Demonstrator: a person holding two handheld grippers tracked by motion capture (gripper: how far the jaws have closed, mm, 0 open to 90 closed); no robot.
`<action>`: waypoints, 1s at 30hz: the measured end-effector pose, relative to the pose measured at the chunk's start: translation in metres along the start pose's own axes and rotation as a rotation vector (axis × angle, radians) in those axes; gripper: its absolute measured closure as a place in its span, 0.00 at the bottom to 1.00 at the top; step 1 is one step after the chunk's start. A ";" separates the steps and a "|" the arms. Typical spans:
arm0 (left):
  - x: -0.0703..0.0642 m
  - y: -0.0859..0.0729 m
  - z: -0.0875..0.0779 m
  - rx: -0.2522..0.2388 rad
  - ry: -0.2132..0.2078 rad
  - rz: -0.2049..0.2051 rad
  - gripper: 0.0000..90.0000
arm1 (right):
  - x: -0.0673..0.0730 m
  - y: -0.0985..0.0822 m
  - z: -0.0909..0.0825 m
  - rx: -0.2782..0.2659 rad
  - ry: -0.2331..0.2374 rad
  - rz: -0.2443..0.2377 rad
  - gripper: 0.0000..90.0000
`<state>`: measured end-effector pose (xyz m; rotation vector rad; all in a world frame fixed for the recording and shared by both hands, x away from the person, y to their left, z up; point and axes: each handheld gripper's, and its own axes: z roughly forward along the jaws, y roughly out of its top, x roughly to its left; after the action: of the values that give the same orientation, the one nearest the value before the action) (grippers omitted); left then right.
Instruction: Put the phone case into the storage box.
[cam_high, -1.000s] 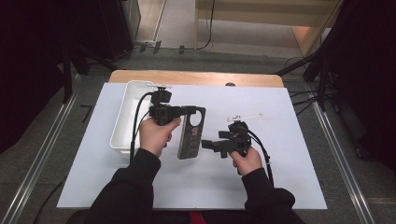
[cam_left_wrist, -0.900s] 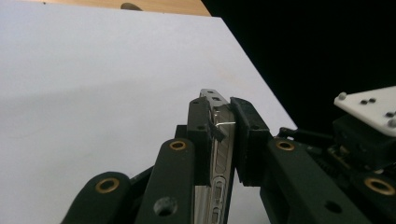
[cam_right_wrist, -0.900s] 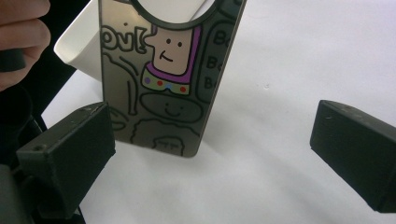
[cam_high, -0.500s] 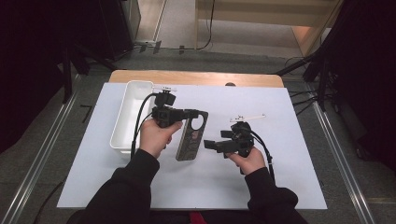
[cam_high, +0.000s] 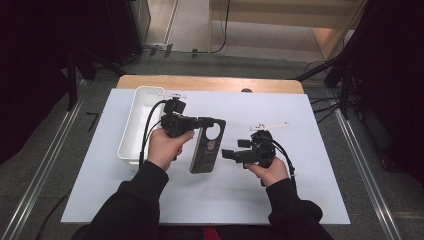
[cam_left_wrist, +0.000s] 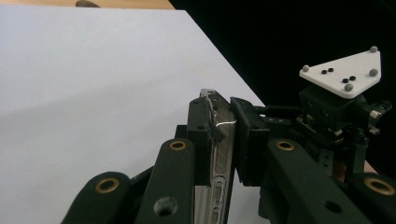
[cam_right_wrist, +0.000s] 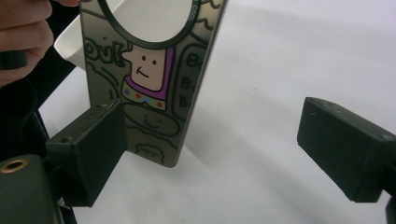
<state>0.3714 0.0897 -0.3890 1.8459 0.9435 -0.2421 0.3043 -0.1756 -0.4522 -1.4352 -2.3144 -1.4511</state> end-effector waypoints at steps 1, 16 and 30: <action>0.000 0.000 0.000 0.003 -0.002 0.003 0.87 | 0.000 0.000 0.000 0.000 0.001 -0.003 0.09; -0.003 -0.003 0.003 0.034 -0.062 0.036 0.87 | 0.002 0.006 -0.006 -0.017 0.070 -0.047 0.09; -0.010 -0.005 0.002 0.035 -0.107 0.063 0.87 | 0.003 0.017 -0.014 -0.040 0.106 -0.068 0.09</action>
<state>0.3617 0.0838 -0.3874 1.8722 0.8111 -0.3177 0.3091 -0.1817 -0.4311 -1.2671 -2.3033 -1.5593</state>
